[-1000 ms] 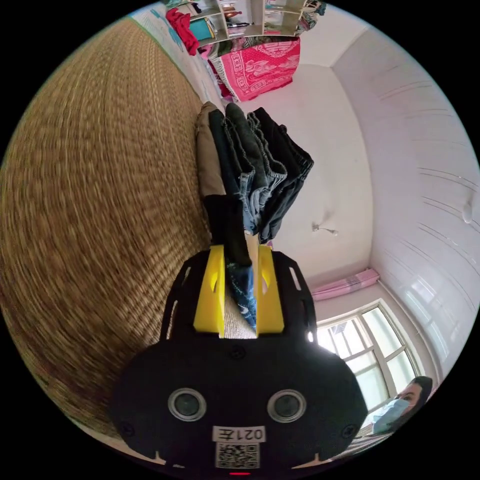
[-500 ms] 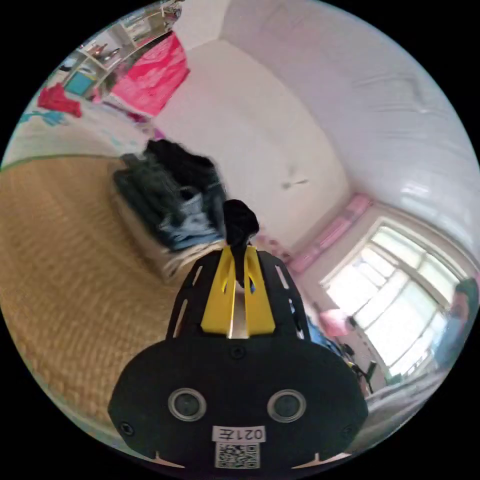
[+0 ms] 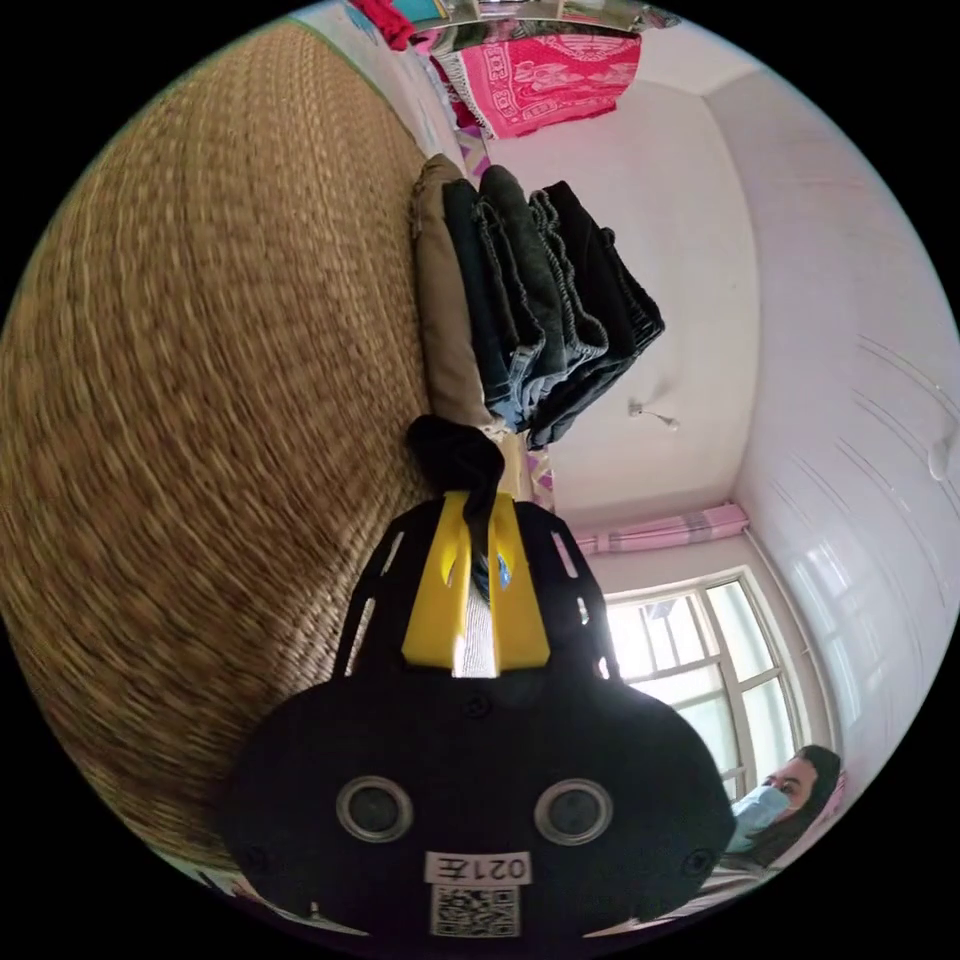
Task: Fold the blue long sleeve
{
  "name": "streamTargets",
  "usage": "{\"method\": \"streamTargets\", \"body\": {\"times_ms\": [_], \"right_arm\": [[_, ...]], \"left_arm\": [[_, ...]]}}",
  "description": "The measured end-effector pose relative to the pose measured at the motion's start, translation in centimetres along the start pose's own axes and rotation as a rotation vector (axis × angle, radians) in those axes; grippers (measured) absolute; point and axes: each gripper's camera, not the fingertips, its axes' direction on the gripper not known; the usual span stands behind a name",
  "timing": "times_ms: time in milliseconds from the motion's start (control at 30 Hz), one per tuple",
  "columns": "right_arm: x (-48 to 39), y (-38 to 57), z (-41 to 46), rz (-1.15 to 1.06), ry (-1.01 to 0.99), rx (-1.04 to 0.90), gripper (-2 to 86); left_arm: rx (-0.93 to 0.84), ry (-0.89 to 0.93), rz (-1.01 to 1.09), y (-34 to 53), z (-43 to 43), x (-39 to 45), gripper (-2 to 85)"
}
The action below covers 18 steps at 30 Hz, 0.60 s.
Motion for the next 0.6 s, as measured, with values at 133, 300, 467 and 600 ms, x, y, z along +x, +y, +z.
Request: {"method": "streamTargets", "body": {"times_ms": [133, 300, 467, 600], "right_arm": [[-1.5, -1.9, -2.0, -0.017, 0.082, 0.046, -0.8], [-0.7, -3.3, -3.3, -0.011, 0.081, 0.047, -0.7], [4.0, -2.9, -3.3, 0.103, -0.094, 0.039, -0.6], [5.8, -1.3, -2.7, 0.12, -0.13, 0.052, -0.6]], "left_arm": [[0.005, -0.122, 0.184, 1.4, 1.9, 3.0, -0.8], [0.048, -0.236, 0.41, 4.7, 4.3, 7.0, -0.3], [0.149, -0.106, 0.388, 6.3, 3.6, 9.5, -0.8], [0.147, -0.019, 0.451, 8.5, 5.6, 18.4, -0.9]]}}
